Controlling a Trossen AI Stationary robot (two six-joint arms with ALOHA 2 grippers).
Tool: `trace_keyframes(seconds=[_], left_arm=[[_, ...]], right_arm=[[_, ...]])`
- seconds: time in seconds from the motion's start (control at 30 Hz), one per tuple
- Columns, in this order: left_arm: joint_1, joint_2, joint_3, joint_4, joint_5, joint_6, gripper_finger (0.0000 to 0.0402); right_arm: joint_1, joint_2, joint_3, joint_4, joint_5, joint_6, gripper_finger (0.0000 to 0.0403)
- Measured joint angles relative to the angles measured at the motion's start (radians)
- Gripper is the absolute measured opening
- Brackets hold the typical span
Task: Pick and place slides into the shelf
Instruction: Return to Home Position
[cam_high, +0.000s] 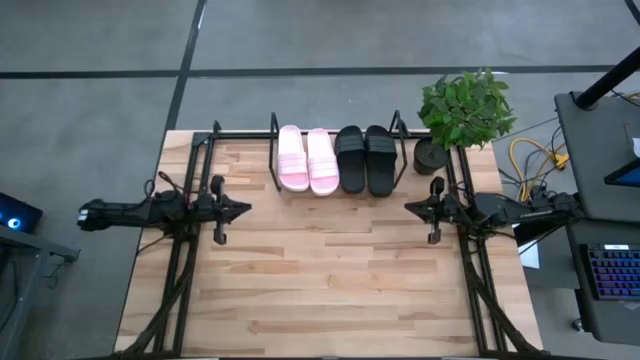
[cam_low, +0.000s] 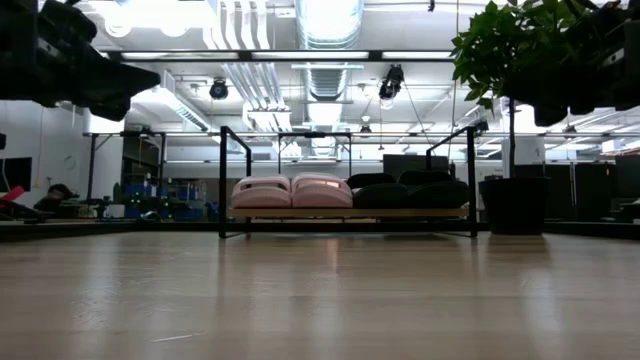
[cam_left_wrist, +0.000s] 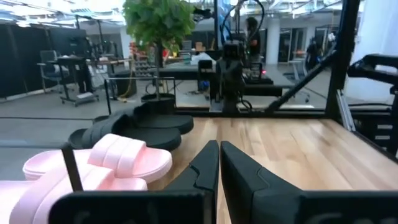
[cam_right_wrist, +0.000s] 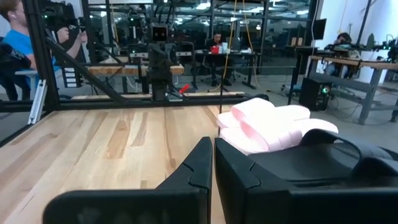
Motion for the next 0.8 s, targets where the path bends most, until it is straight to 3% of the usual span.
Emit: trace_keyframes(seconds=[0.27,0.8], left_arm=[[-0.072,0.0,-0.021,-0.007,-0.071,0.013,0.0],[-0.098,-0.019,-0.02,-0.022,-0.079,0.031,0.0]], right_arm=[[0.0,0.013,0.0,0.001,0.0,-0.001,0.0009],[0.0,0.016,0.0,-0.017,-0.069,0.053,0.0009]])
